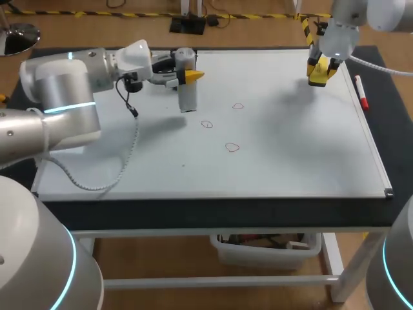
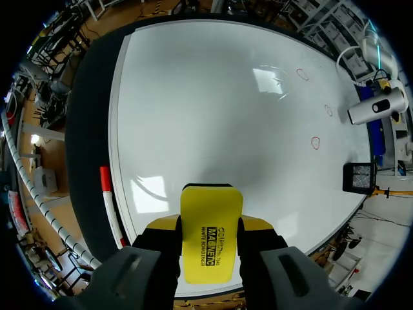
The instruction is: Pick up the inspection probe, press it on each red-marked spot on the whiteboard one by one, put down the probe, pick up the eraser, and wipe off all the red marks.
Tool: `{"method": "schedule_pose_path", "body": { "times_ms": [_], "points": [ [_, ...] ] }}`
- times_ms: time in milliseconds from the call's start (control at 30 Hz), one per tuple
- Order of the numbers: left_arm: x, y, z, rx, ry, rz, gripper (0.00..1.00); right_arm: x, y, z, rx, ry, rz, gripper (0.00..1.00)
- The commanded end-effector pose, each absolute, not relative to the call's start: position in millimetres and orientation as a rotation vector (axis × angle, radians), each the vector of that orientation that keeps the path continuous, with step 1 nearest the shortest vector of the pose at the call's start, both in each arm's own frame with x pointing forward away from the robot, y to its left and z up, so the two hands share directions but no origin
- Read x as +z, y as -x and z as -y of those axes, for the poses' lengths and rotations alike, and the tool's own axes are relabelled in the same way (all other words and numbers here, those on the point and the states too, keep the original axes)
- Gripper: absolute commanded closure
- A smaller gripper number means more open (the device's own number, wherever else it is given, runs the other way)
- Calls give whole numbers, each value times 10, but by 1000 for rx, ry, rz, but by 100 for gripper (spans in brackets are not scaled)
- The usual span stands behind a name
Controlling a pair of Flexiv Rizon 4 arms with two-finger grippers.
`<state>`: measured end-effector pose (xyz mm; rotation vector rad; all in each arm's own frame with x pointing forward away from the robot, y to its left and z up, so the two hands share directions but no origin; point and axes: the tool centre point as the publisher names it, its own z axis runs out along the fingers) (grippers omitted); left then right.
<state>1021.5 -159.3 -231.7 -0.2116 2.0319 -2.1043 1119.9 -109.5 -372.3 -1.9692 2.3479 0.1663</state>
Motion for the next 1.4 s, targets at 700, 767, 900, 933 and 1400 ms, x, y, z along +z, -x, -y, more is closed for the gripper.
{"method": "schedule_pose_path", "body": {
  "times_ms": [700,767,900,933,1400],
  "points": [
    [-2147,-10110,7,-1941,413,-1946,100,-3711,-11203,1102,163,1974,-2347,100],
    [-2148,-10109,-67,-1940,420,-1942,100,-3711,-11203,1102,163,1974,-2347,100],
    [-2132,-10096,-185,-1940,448,-1942,100,-3711,-11203,1102,163,1974,-2347,100],
    [-2130,-10099,-217,-1939,453,-1946,100,-3711,-11203,1102,163,1974,-2347,100],
    [-2127,-10096,-242,-1936,464,-1950,100,-3689,-11071,791,146,2071,-2334,100]
  ]
}}
